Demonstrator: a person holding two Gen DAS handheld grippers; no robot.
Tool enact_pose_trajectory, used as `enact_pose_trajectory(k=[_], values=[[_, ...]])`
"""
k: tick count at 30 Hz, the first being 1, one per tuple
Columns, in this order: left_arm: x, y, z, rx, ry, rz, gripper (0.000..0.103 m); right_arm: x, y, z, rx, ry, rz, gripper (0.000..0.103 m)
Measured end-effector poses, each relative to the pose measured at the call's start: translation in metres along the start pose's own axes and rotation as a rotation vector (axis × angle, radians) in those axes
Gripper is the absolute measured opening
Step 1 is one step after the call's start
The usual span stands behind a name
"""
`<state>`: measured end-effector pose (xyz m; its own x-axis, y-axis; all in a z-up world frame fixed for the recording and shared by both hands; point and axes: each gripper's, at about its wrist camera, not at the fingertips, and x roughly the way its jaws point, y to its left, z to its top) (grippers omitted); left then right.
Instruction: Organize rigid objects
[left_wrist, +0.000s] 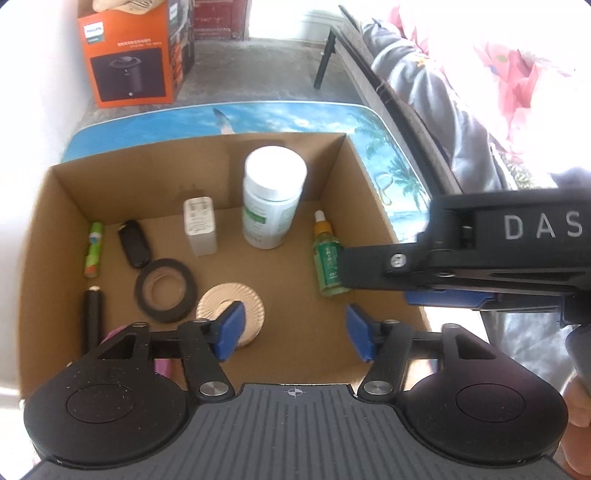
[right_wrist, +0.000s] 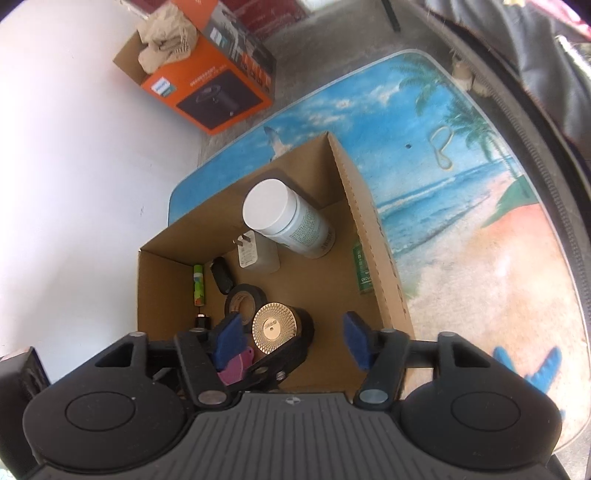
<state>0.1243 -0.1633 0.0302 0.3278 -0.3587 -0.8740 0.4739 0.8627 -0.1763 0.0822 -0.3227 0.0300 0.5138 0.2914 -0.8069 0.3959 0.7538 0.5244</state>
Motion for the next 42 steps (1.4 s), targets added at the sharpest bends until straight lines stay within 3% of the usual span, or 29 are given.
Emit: enact_pose_trajectory(k=[3, 8, 12, 20, 27, 33, 42], values=[[-0.018, 0.006, -0.008, 0.000, -0.019, 0.021, 0.080, -0.016, 0.004, -0.014, 0.003, -0.045, -0.017, 0.067], [-0.051, 0.022, -0.027, -0.024, -0.043, 0.045, 0.101, -0.047, 0.016, -0.044, -0.032, -0.148, -0.061, 0.081], [-0.071, 0.031, -0.038, -0.035, -0.040, 0.077, 0.103, -0.066, 0.025, -0.071, -0.077, -0.224, -0.132, 0.100], [-0.085, 0.040, -0.057, -0.070, -0.049, 0.216, 0.103, -0.071, 0.040, -0.108, -0.182, -0.272, -0.308, 0.103], [-0.075, 0.042, -0.063, -0.019, -0.014, 0.287, 0.103, -0.058, 0.049, -0.118, -0.255, -0.263, -0.395, 0.103], [-0.070, 0.057, -0.060, -0.103, 0.049, 0.220, 0.103, -0.050, 0.054, -0.115, -0.281, -0.210, -0.426, 0.103], [-0.064, 0.067, -0.059, -0.148, 0.058, 0.214, 0.103, -0.038, 0.057, -0.113, -0.296, -0.166, -0.410, 0.103]])
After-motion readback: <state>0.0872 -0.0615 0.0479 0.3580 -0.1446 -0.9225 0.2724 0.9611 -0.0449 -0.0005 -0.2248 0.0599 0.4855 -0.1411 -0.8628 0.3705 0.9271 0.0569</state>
